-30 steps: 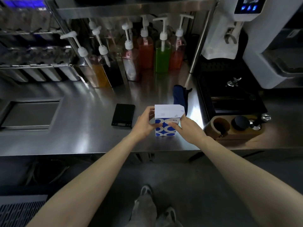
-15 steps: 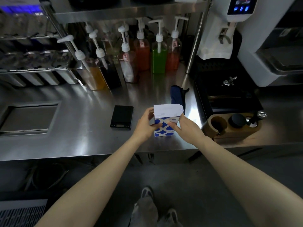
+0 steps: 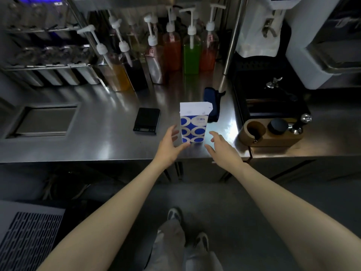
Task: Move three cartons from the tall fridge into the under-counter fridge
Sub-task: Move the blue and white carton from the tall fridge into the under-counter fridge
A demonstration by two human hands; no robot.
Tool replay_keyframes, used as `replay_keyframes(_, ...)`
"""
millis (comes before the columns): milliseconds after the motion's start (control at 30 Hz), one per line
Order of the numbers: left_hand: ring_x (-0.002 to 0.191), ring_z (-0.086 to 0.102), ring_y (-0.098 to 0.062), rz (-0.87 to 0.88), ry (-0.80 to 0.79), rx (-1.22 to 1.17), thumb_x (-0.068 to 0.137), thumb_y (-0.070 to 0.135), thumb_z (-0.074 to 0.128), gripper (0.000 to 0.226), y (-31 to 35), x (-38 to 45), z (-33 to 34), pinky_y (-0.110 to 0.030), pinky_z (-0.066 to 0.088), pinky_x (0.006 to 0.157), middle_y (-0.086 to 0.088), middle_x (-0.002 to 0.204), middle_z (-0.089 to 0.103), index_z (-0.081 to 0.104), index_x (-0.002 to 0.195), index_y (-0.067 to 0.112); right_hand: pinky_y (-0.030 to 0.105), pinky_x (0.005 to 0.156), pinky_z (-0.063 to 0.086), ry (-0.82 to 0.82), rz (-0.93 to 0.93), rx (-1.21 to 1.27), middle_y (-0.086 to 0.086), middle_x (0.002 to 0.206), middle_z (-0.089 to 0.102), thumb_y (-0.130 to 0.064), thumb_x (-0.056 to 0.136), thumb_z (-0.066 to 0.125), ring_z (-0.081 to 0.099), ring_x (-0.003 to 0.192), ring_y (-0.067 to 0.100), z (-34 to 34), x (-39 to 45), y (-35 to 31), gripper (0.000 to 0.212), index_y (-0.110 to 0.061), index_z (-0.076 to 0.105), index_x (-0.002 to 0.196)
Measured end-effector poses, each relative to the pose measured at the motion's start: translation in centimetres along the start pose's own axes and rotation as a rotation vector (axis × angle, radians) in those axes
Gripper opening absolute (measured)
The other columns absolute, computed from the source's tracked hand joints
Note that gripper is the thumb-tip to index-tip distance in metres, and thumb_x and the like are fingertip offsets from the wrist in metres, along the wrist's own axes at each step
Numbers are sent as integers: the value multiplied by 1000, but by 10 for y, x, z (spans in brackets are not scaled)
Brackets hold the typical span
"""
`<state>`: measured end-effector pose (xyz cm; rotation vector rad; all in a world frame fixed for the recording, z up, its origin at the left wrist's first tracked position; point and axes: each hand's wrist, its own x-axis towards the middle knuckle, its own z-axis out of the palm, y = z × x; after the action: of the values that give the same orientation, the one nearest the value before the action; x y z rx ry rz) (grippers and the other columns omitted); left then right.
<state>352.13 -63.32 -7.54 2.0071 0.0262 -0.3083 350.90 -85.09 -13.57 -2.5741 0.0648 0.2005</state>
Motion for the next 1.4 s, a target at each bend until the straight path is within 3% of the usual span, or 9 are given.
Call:
replay_keyframes(167,142,48,-23,-43,8,0,94,30,73,77,-15,-21,5,-48,46,115,-4,156,47,32,159,23,38,78,56,-15,-55,10,6,138,53,-39,103,51,64,111,23,13,-20,-8,48,-26,32,145)
replay_keyframes(300,136,54,-18,-49,16,3,104,26,59,55,-34,-36,7,-31,46,109,-5,150,53,40,155,18,45,82,60,-22,-41,36,7,138,51,-35,104,52,63,111,23,26,-37,-14,41,-22,39,140)
replay_keyframes(467,125,52,-6,-77,26,1,107,22,53,45,-66,-52,8,-22,41,103,-5,146,56,45,151,15,41,78,60,-36,14,70,4,128,57,-34,104,53,65,100,18,53,-55,-23,35,-20,45,135)
replay_keyframes(767,122,58,-14,-85,-27,-2,106,11,50,36,-138,-61,0,-17,40,100,0,124,60,53,142,9,45,92,50,-37,92,194,14,125,55,-23,104,51,61,106,32,117,-83,-51,32,-9,51,133)
replay_keyframes(833,123,59,-17,-87,-36,-5,106,10,50,35,-152,-56,-1,-20,42,101,-1,124,62,54,141,10,46,96,49,-33,119,205,16,127,54,-19,104,49,60,109,35,129,-86,-57,32,-7,52,134)
replay_keyframes(967,126,61,-24,-104,-49,-63,106,11,48,35,-179,-45,-2,-45,47,108,-3,130,63,53,141,16,45,101,47,-29,172,242,16,128,54,-19,105,48,59,113,33,155,-83,-62,35,-8,50,138)
replay_keyframes(1033,127,61,-25,-99,-53,-94,107,12,47,35,-197,-43,0,-51,46,109,-2,128,62,53,141,17,42,103,45,4,209,271,17,127,56,-19,104,50,58,114,33,174,-84,-61,36,-7,50,138)
replay_keyframes(1300,130,59,-24,-121,-68,-161,108,13,47,36,-253,-34,15,-48,44,116,-10,140,61,51,144,12,37,103,43,6,227,331,16,120,60,-15,103,54,59,113,32,236,-74,-55,41,-4,49,142)
replay_keyframes(1400,134,56,-21,-107,-51,-122,108,12,47,38,-270,-22,19,-35,41,118,-10,143,60,51,145,9,34,103,42,-3,226,324,17,124,61,-14,103,53,59,116,32,252,-59,-49,43,-4,48,144)
